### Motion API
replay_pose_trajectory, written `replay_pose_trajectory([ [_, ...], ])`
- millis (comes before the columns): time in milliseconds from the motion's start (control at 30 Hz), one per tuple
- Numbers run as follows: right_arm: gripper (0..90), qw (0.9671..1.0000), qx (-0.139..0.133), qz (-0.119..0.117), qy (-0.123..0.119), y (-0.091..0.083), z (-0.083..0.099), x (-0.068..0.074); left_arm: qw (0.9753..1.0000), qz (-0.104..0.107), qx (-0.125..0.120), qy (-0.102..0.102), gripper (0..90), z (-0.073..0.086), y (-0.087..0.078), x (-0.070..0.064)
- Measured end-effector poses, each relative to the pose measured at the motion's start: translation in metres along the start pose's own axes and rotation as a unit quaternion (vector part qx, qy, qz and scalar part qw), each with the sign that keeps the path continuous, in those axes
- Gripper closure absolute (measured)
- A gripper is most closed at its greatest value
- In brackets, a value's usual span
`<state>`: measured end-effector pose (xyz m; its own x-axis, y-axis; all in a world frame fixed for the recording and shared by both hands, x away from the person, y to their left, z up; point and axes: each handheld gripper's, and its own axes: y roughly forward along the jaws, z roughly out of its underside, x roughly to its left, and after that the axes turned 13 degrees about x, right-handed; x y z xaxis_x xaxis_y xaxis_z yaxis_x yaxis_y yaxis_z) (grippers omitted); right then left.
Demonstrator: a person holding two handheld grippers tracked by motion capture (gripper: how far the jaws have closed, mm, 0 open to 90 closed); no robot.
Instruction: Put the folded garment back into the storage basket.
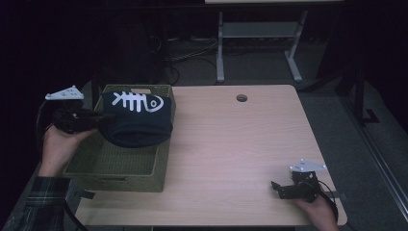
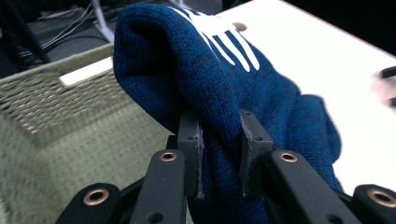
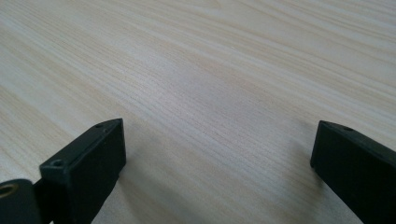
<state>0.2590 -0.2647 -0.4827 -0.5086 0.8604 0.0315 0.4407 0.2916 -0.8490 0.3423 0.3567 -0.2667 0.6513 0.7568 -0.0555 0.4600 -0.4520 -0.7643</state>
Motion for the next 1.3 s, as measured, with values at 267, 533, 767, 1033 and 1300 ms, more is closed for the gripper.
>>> replay_pose_trajectory([
  [267,3.0,1.0000,0.000,0.001,0.000,0.000,0.000,0.000,0.9992,-0.025,0.030,-0.004,74.0,0.011,0.013,0.016],
  [533,3.0,1.0000,0.000,0.001,0.000,0.000,0.000,0.000,0.9980,-0.038,0.050,-0.004,74.0,0.018,0.029,0.029],
  [767,3.0,1.0000,0.000,0.001,0.000,0.000,0.000,0.000,0.9975,-0.038,0.060,-0.005,74.0,0.023,0.039,0.039],
  [1033,3.0,1.0000,0.000,0.001,0.001,0.000,0.000,0.000,0.9973,-0.034,0.064,-0.012,74.2,0.031,0.047,0.049],
  [1300,3.0,1.0000,0.000,0.001,0.001,0.000,0.000,0.000,0.9965,-0.029,0.078,-0.015,74.2,0.037,0.051,0.056],
])
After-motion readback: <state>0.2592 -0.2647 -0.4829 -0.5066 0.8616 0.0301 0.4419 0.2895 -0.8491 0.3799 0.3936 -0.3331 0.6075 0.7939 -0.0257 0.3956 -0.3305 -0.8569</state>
